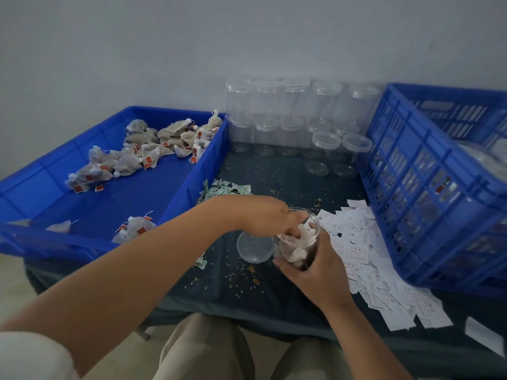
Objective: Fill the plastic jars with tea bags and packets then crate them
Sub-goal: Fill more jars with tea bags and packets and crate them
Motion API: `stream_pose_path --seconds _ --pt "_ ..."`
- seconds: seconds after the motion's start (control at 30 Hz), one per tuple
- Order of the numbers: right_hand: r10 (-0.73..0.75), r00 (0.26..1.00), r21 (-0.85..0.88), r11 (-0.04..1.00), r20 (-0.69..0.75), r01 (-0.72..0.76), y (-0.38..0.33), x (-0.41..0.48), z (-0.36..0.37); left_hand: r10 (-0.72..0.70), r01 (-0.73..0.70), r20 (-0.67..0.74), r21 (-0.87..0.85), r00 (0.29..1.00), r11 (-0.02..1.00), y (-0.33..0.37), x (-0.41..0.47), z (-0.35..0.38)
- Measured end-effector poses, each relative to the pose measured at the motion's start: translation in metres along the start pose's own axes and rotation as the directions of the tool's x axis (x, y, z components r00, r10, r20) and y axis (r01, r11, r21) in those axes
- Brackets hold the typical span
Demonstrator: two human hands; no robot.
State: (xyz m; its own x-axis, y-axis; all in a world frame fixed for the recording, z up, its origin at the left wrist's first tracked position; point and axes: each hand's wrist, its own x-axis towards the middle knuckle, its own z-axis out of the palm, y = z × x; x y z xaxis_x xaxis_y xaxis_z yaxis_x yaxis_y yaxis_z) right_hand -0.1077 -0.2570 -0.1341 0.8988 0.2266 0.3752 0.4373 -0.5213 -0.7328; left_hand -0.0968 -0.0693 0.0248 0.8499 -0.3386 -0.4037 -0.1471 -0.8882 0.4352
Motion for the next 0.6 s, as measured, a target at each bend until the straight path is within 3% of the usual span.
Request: stream_pose_path --seconds 0.1,0.23,0.43,0.5,0.53,0.6 --pt "-0.004 1.0 -0.006 1.0 0.009 0.004 -0.002 -0.001 0.0 0.029 -0.067 -0.215 -0.169 0.976 0.983 -0.006 -0.005 -0.005" --pt "-0.02 1.0 -0.003 1.0 0.011 0.02 -0.003 -0.001 -0.001 0.0 -0.127 -0.541 -0.198 0.841 0.972 -0.032 -0.023 -0.023" --pt "-0.047 0.999 -0.035 0.998 0.007 0.047 -0.002 -0.001 0.0 -0.072 -0.084 -0.681 -0.193 0.728 0.978 -0.093 -0.069 -0.052" --pt "-0.049 0.999 -0.032 0.998 0.003 0.049 -0.001 -0.001 0.0 -0.184 0.057 -0.712 -0.199 0.678 0.978 -0.124 -0.084 -0.059" --pt "-0.044 0.999 -0.026 0.999 0.0 0.044 -0.001 -0.001 0.0 -0.27 0.203 -0.676 -0.179 0.685 0.963 -0.142 -0.091 -0.062" --pt "-0.031 1.0 -0.014 0.999 0.003 0.031 -0.001 -0.001 0.002 -0.522 0.567 -0.441 -0.035 0.73 0.823 -0.18 -0.099 -0.059"
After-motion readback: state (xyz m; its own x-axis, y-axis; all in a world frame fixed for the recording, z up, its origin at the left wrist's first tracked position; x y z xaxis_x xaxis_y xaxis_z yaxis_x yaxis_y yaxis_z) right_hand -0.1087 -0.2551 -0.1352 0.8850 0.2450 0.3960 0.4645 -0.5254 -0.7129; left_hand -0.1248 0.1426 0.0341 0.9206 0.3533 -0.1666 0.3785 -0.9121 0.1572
